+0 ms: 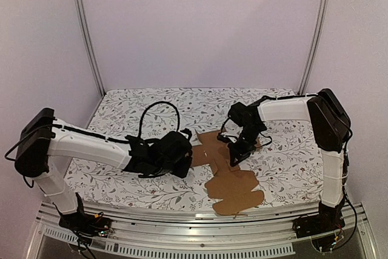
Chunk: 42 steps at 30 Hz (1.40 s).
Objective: Fold the paper box
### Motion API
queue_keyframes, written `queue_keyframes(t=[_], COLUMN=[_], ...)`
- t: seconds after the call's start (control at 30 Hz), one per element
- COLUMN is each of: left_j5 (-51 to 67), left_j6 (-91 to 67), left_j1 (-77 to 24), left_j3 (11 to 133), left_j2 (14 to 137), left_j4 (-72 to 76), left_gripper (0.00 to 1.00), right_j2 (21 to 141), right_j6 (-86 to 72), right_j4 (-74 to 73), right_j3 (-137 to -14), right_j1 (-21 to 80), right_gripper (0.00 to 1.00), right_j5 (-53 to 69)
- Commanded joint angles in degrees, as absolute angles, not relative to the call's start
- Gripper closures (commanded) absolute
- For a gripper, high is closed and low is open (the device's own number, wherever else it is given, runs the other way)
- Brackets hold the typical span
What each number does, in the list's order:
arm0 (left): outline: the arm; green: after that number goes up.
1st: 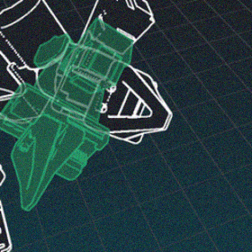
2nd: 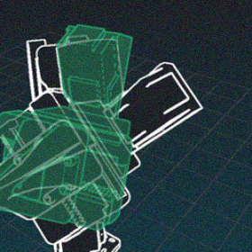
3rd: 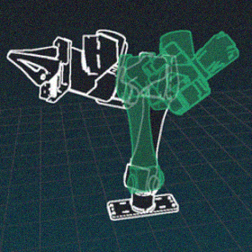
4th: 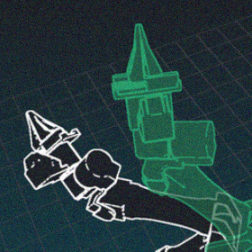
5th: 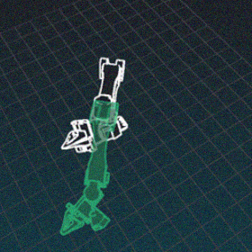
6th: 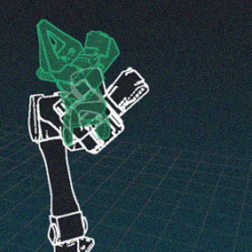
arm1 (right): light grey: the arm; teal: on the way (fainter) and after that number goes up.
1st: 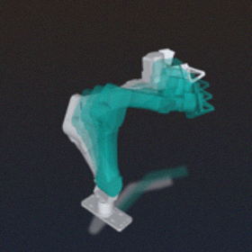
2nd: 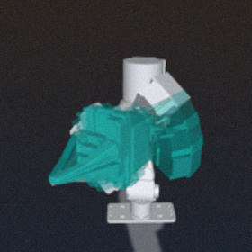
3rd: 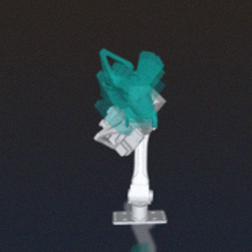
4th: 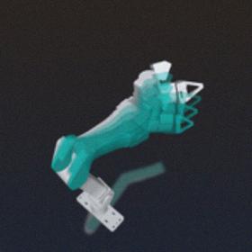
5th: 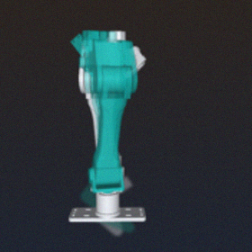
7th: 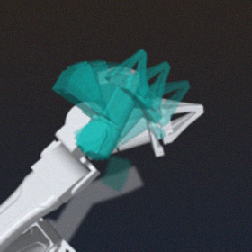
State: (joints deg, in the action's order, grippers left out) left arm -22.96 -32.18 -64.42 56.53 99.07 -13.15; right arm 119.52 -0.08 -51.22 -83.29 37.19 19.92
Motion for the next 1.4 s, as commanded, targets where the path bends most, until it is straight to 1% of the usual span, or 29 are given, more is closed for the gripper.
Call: queue_keyframes(t=[0.0, 0.1, 0.2, 0.27, 0.4, 0.53, 0.6, 0.7, 0.8, 0.83, 0.9, 0.97, 1.07, 1.1, 1.13, 1.17, 1.2, 1.23, 1.27, 1.37], left_j5=[-26.06, -16.55, -8.08, -4.84, 0.70, 4.73, 7.24, 10.29, 11.07, 10.97, 10.80, 10.92, 11.50, 11.93, 12.09, 12.40, 12.87, 12.74, 11.84, 9.30], left_j6=[-39.78, -45.38, -50.42, -52.47, -55.33, -57.27, -58.33, -60.22, -60.96, -60.47, -58.34, -54.26, -45.80, -42.99, -40.16, -37.51, -34.24, -31.12, -28.20, -20.30], left_j1=[-58.65, -53.62, -49.62, -48.01, -46.33, -45.56, -45.16, -44.67, -44.35, -44.24, -44.06, -44.03, -44.10, -44.31, -44.48, -44.78, -45.15, -45.77, -46.44, -49.20], left_j3=[51.54, 48.51, 44.55, 43.30, 43.09, 43.67, 44.05, 44.54, 44.71, 45.08, 45.77, 46.68, 48.23, 48.68, 49.34, 50.07, 50.70, 51.38, 52.17, 53.95], left_j2=[92.25, 92.51, 94.13, 95.78, 99.69, 103.27, 104.95, 107.15, 108.12, 108.18, 108.03, 107.45, 105.60, 104.79, 104.00, 103.15, 102.34, 101.51, 100.81, 98.76], left_j4=[-9.23, -6.90, 1.38, 5.46, 11.90, 16.00, 18.37, 21.32, 23.06, 22.95, 22.40, 22.25, 20.45, 19.75, 18.29, 16.85, 15.43, 13.96, 11.97, 7.11], left_gripper=[0.45, 0.41, 0.38, 0.37, 0.37, 0.40, 0.47, 0.62, 0.83, 0.88, 0.95, 1.00, 1.00, 1.00, 1.00, 1.00, 1.00, 1.00, 1.00, 1.00], right_j2=[122.18, 121.83, 121.66, 121.58, 121.40, 121.06, 120.69, 119.92, 118.71, 118.16, 116.19, 111.34, 104.58, 102.06, 100.07, 96.83, 94.38, 92.74, 90.58, 89.43], right_j6=[1.57, 1.74, 2.10, 2.11, 2.11, 2.02, 2.17, 2.28, 2.88, 3.31, 5.03, 6.47, 9.65, 10.52, 11.89, 12.66, 13.91, 15.01, 17.42, 28.72], right_j4=[-50.22, -50.65, -50.92, -51.06, -51.20, -51.39, -51.48, -51.71, -53.28, -54.60, -58.14, -60.18, -63.45, -63.50, -62.63, -60.97, -59.03, -56.54, -55.14, -56.64], right_j3=[-80.86, -81.11, -81.36, -81.47, -81.47, -81.80, -81.91, -82.07, -83.26, -84.33, -87.00, -89.43, -95.29, -97.25, -98.95, -99.17, -98.55, -97.50, -96.79, -97.22], right_j1=[35.29, 34.92, 34.72, 34.61, 34.06, 33.89, 33.87, 33.92, 33.57, 33.10, 31.45, 29.00, 24.55, 23.12, 21.75, 21.09, 20.80, 20.74, 20.74, 20.80], right_gripper=[1.00, 0.98, 0.92, 0.91, 0.90, 0.86, 0.84, 0.82, 0.81, 0.79, 0.76, 0.71, 0.64, 0.60, 0.51, 0.38, 0.21, 0.05, 0.02, 0.01], right_j5=[12.35, 14.24, 15.33, 15.66, 16.40, 16.68, 16.56, 17.38, 18.25, 18.89, 20.32, 20.69, 19.45, 18.87, 17.66, 16.80, 16.20, 15.38, 16.27, 21.54])
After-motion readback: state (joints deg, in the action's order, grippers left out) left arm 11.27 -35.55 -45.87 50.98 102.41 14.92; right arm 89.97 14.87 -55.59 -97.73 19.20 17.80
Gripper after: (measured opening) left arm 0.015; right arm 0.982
